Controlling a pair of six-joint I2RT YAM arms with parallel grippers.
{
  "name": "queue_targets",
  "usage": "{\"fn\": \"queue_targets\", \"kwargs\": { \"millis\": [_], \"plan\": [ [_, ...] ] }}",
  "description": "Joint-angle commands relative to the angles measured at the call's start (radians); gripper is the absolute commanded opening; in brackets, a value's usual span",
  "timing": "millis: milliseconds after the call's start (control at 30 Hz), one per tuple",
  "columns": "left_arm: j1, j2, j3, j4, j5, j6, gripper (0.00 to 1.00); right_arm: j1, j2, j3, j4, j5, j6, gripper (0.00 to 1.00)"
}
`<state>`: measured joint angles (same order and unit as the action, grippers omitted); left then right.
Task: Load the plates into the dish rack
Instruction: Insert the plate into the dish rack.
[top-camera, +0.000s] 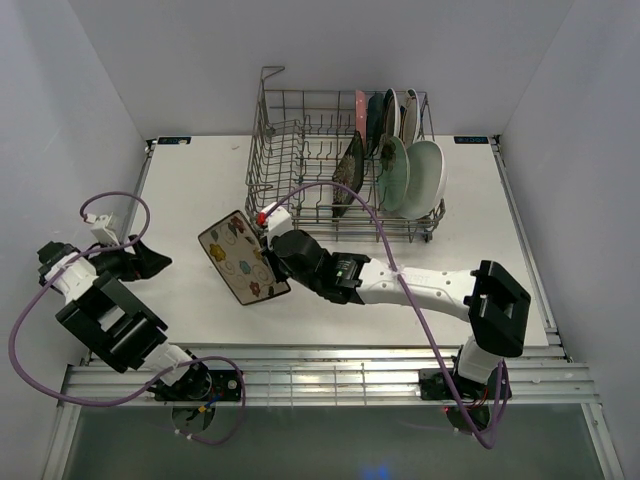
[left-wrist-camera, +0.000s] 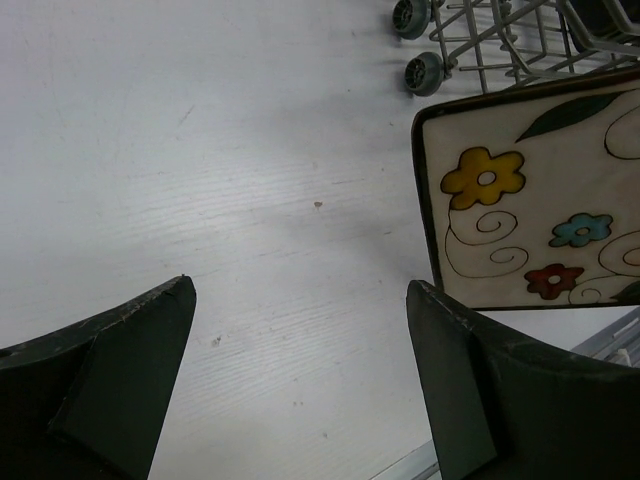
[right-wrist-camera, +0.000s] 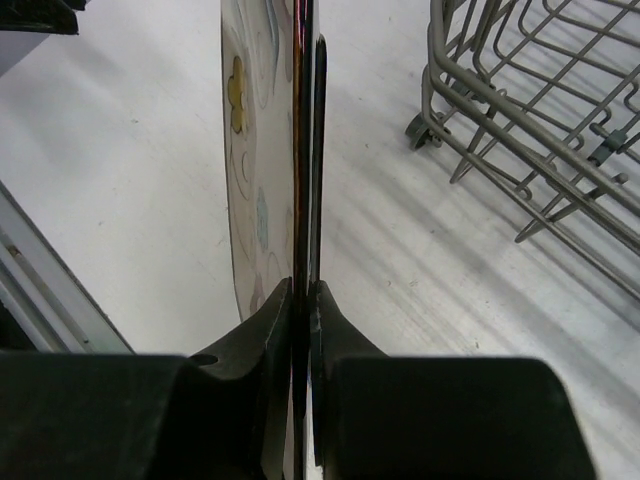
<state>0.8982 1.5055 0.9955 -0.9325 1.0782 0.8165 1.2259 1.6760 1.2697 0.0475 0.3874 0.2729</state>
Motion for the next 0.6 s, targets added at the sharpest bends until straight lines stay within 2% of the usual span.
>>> {"fn": "queue_targets", "kwargs": {
  "millis": [0,567],
  "plan": [
    [-0.018,-0.045,0.008,0.093,0.038,-0.097,0.97,0.003,-0.102,0.14,0.143,0.042,-0.049,0.08],
    [-0.12,-0.122,-0.023,0.305,0.051,-0.393,0.97,0.004,-0.09,0.356,0.025,0.114,-0.181,0.08]
  ]
}}
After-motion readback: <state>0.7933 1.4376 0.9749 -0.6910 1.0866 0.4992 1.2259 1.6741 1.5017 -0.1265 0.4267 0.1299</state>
